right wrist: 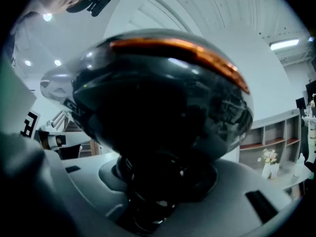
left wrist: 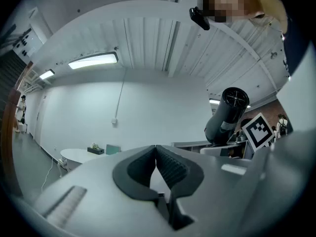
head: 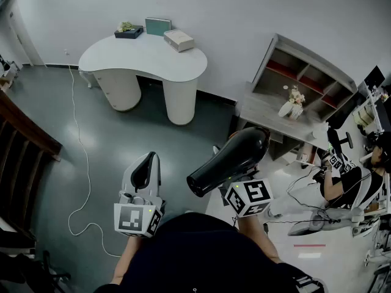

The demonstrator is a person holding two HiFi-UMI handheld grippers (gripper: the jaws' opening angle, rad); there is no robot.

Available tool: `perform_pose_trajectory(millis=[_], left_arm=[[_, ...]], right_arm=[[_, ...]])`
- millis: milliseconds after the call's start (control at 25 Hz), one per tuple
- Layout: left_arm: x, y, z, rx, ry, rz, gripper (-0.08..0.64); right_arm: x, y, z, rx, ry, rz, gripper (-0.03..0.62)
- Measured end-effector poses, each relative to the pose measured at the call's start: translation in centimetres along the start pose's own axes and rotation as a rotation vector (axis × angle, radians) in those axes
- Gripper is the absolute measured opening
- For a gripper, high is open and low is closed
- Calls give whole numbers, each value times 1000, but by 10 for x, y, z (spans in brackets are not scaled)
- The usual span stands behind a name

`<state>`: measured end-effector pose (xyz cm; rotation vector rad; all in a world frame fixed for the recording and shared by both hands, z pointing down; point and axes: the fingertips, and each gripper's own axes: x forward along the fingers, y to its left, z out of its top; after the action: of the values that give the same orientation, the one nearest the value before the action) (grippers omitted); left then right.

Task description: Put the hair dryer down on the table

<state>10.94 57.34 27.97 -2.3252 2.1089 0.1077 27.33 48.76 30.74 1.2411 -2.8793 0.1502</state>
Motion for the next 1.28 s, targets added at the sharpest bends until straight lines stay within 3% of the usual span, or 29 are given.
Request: perform_pose_trajectory(millis=[280,560,880,1280], left_arm=[[0,-13,-5,8,-12,-32,9],[-2,6,-14,-6,4,6,9],[28,70,-26,-38,-6,56,9],[127,177,-18,-59,-22,68,9]], right_arm=[[-5,-7,-1,64,-22,13,219],[14,0,-16,76,23,30,219],[92,12,-21,58,49,70,219],[240,6,-1,20,48,85,219]])
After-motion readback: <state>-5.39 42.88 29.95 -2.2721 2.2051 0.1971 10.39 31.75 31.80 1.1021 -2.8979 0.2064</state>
